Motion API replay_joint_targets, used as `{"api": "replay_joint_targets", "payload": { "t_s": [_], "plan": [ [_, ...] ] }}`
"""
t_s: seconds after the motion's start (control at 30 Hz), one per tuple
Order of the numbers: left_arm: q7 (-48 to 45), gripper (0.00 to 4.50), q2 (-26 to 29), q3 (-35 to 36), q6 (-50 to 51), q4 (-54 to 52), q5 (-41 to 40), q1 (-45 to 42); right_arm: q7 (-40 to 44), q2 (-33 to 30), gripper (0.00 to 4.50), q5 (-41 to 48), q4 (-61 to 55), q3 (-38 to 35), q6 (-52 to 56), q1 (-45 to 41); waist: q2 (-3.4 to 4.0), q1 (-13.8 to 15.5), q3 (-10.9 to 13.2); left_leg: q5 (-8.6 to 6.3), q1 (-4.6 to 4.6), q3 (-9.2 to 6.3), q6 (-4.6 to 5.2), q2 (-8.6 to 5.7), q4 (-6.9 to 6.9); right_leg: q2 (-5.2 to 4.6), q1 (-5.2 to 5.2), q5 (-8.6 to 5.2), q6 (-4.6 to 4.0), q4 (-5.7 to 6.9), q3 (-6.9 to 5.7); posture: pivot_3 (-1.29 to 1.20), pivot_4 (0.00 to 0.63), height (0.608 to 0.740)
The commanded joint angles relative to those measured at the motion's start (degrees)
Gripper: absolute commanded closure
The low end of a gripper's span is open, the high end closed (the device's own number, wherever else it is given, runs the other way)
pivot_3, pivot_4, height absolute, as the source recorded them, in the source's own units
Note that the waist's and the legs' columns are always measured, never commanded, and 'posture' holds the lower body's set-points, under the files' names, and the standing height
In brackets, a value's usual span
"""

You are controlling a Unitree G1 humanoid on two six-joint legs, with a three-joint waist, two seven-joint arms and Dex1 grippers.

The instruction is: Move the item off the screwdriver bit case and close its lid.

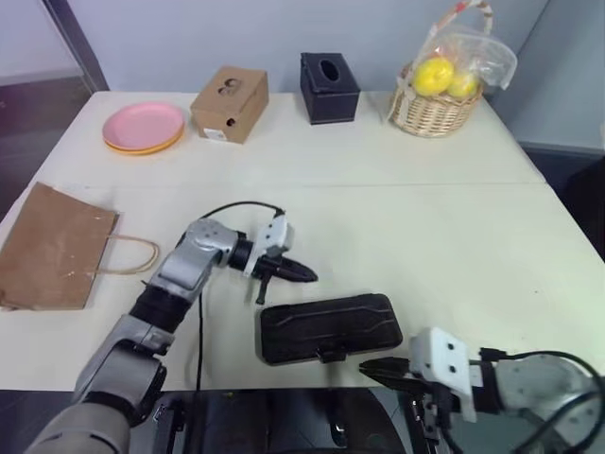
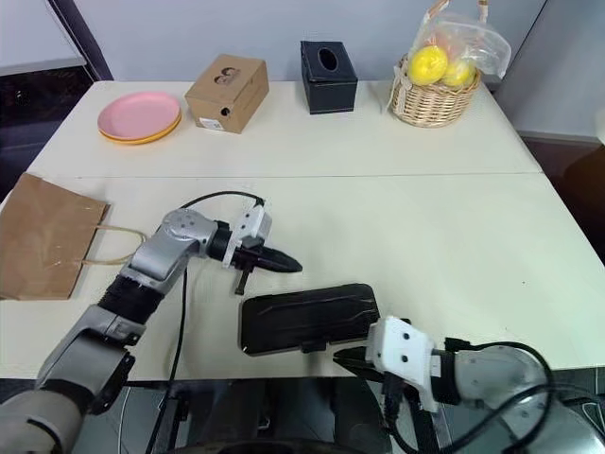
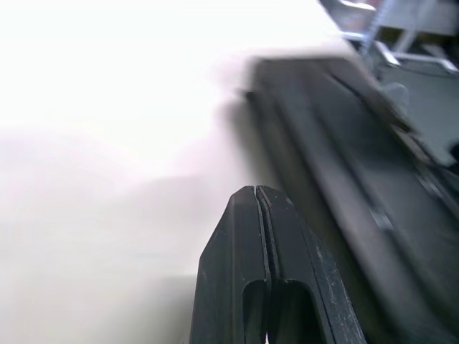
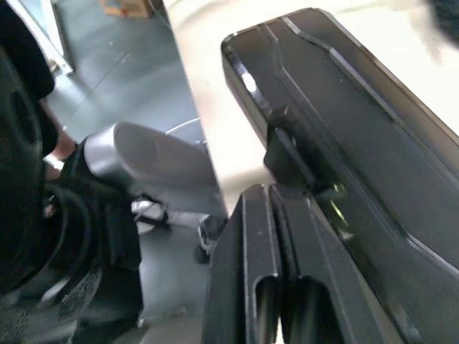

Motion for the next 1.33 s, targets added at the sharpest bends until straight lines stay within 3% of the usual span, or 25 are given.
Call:
{"api": "replay_joint_targets", "payload": {
  "t_s": [0.03, 0.23, 0.4, 0.53, 0.63, 0.67, 0.77, 0.9, 0.97, 1.03, 1.1, 1.23, 1.33],
  "plan": [
    [-3.91, 4.50, -0.40, -2.14, -2.56, 1.48, 1.85, -1.03, -1.33, 1.48, 4.45, -6.87, 5.61, 11.51, -5.53, -3.79, 0.00, -0.18, -0.01, 0.00, 0.01, 0.01, 0.00, 0.01, -0.01, 0.02, 0.00, 0.02, 0.04, 0.01, 0.00, 0.00, 0.150, 0.740],
    [-6.81, 4.50, -1.98, -6.29, -3.60, -1.44, 3.68, 1.49, -6.12, 3.96, 4.45, -14.13, 12.36, 17.65, -8.52, -10.45, -0.01, 0.03, -0.02, 0.00, 0.01, -0.02, 0.00, 0.01, 0.00, 0.00, -0.01, -0.03, -0.06, 0.02, 0.02, 0.00, 0.150, 0.740],
    [-8.47, 4.50, -1.43, -8.97, -2.37, -6.27, 4.39, 4.75, -18.57, 6.28, 4.45, -28.97, 19.98, 18.23, -14.49, -16.23, -0.16, -0.40, -0.12, 0.00, 0.09, -0.02, 0.00, 0.11, -0.01, 0.13, -0.01, -0.02, -0.07, 0.08, 0.02, 0.00, 0.150, 0.740],
    [-7.27, 4.50, -2.47, -8.85, -2.50, -6.30, 5.20, 5.95, -18.28, 6.65, 4.45, -28.47, 19.74, 16.71, -15.01, -15.80, -0.17, -0.04, -0.23, 0.01, 0.15, -0.01, -0.01, 0.11, -0.01, 0.15, 0.05, -0.01, -0.09, 0.15, 0.01, 0.00, 0.150, 0.740],
    [-5.16, 4.50, -2.67, -8.07, -5.27, -3.03, 7.37, 5.14, -14.66, 6.60, 4.45, -23.42, 17.67, 15.69, -13.56, -14.27, -0.28, 0.05, -0.35, 0.01, 0.17, -0.01, -0.01, 0.11, 0.00, 0.14, 0.10, -0.02, -0.12, 0.15, 0.01, 0.00, 0.150, 0.740],
    [-4.42, 4.50, -2.31, -7.15, -6.26, -1.32, 8.10, 4.42, -12.47, 6.15, 4.22, -19.99, 16.24, 14.88, -12.26, -13.07, -0.28, 0.14, -0.35, 0.01, 0.18, -0.01, -0.01, 0.10, 0.00, 0.13, 0.11, -0.02, -0.12, 0.15, 0.01, 0.00, 0.150, 0.740],
    [-3.77, 3.73, 0.38, -3.11, -7.58, 2.70, 8.40, 2.06, -6.64, 3.15, 3.23, -10.54, 11.49, 10.47, -8.65, -9.38, -0.28, 0.17, -0.35, 0.01, 0.15, -0.03, 0.00, 0.06, 0.01, 0.07, 0.12, -0.01, -0.10, 0.14, 0.01, 0.00, 0.150, 0.740],
    [-3.86, 1.74, 8.38, 3.47, -7.68, 0.61, 6.44, 1.44, 1.03, -2.91, 1.12, 2.48, 5.91, -1.87, -3.76, -3.80, -0.30, -0.26, -0.30, 0.00, 0.12, -0.08, 0.00, 0.08, 0.00, 0.02, 0.04, 0.04, -0.01, 0.12, 0.05, 0.00, 0.150, 0.740],
    [-7.81, 0.75, 16.09, 8.86, -0.33, -7.12, 0.37, 3.99, 7.52, -7.07, 0.09, 10.83, 4.86, -13.63, -0.64, -0.62, -0.28, -0.40, -0.25, 0.00, 0.12, -0.11, 0.00, 0.17, -0.03, 0.10, 0.01, 0.06, 0.03, 0.15, 0.03, 0.00, 0.150, 0.740],
    [-12.68, 0.72, 28.16, 16.35, 11.47, -18.91, -10.42, 10.22, 14.36, -11.13, 0.03, 18.96, 8.33, -27.44, 3.40, -0.39, -0.27, -1.09, -0.14, -0.01, 0.12, -0.10, 0.01, 0.36, -0.08, 0.15, -0.06, 0.08, 0.05, 0.18, 0.04, 0.00, 0.150, 0.740],
    [-13.26, 0.72, 34.62, 22.83, 18.38, -26.82, -16.42, 16.21, 17.27, -14.08, 0.03, 23.45, 13.82, -34.77, 6.37, -2.81, -0.25, -1.46, -0.11, -0.01, 0.15, -0.09, 0.01, 0.48, -0.15, 0.13, -0.05, 0.08, 0.05, 0.16, 0.01, 0.00, 0.150, 0.740],
    [-10.15, 0.72, 40.26, 37.26, 26.16, -38.03, -21.81, 29.36, 24.65, -20.46, 0.03, 27.52, 25.18, -41.72, 10.39, -7.01, 0.18, 0.10, 0.02, -0.02, 0.33, 0.00, 0.00, 0.33, -0.14, -0.21, 0.25, -0.06, -0.15, -0.05, -0.02, 0.00, 0.150, 0.740],
    [-7.18, 0.72, 40.57, 43.29, 28.57, -41.97, -23.21, 35.49, 27.03, -22.57, 0.03, 26.25, 28.70, -40.56, 8.55, -8.73, 0.13, 0.62, 0.04, -0.02, 0.31, -0.02, 0.00, 0.29, -0.10, -0.22, 0.29, -0.07, -0.13, -0.12, -0.04, 0.00, 0.150, 0.740]
  ]
}}
